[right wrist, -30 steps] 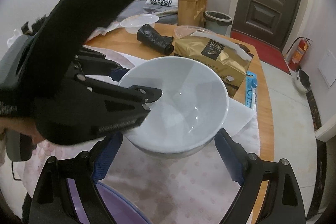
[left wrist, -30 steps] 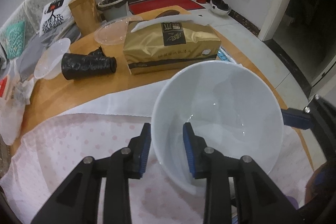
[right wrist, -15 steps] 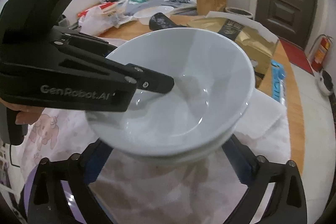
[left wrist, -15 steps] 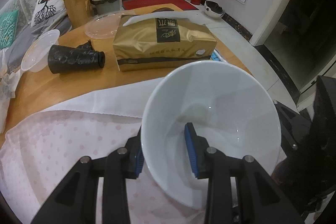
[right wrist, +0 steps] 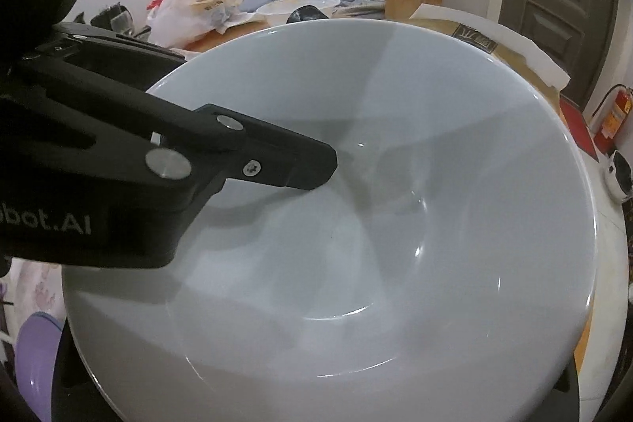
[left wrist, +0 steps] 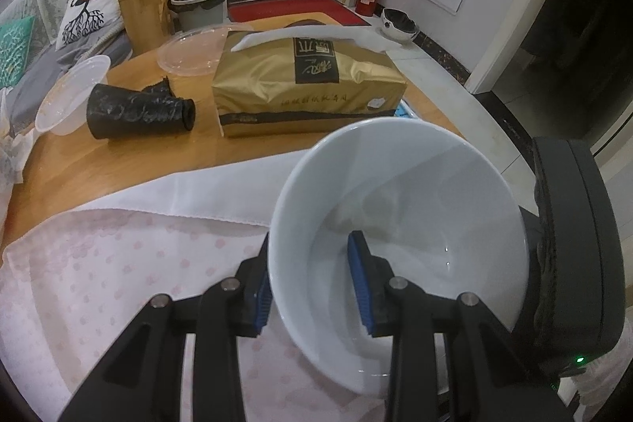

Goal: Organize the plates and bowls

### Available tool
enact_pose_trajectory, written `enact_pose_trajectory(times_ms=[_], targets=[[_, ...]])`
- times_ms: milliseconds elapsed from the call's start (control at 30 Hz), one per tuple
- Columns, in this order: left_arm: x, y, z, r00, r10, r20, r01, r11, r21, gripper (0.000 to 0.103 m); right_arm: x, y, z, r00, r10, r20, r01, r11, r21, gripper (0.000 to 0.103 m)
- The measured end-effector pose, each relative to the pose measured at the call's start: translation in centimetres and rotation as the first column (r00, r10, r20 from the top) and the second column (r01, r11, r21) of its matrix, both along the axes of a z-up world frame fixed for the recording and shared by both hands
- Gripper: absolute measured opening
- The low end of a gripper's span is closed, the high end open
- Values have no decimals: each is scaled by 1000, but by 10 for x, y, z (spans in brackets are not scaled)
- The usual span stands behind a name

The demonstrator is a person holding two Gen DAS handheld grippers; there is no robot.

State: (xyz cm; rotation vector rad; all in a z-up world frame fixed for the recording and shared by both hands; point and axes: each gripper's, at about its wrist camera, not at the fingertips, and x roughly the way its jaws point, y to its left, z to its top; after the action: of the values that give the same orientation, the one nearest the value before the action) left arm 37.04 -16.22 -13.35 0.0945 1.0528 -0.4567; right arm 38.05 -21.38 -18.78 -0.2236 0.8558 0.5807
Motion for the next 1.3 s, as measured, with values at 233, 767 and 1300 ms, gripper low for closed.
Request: enact_pose_trajectory(times_ms=[233, 767, 1300], targets=[[1, 1, 0, 1000, 3, -10, -3, 1000, -7, 31, 1, 1, 0, 1000, -1, -2, 1, 1000, 2, 102], [-25, -4, 29, 995, -45, 89, 45, 999, 6, 31, -23, -1, 23, 993, -38, 111, 38, 999, 6, 101], [-65, -2, 58, 992, -61, 113, 60, 998, 8, 31, -64, 3, 50, 989, -27, 148, 29, 1000, -10, 101]])
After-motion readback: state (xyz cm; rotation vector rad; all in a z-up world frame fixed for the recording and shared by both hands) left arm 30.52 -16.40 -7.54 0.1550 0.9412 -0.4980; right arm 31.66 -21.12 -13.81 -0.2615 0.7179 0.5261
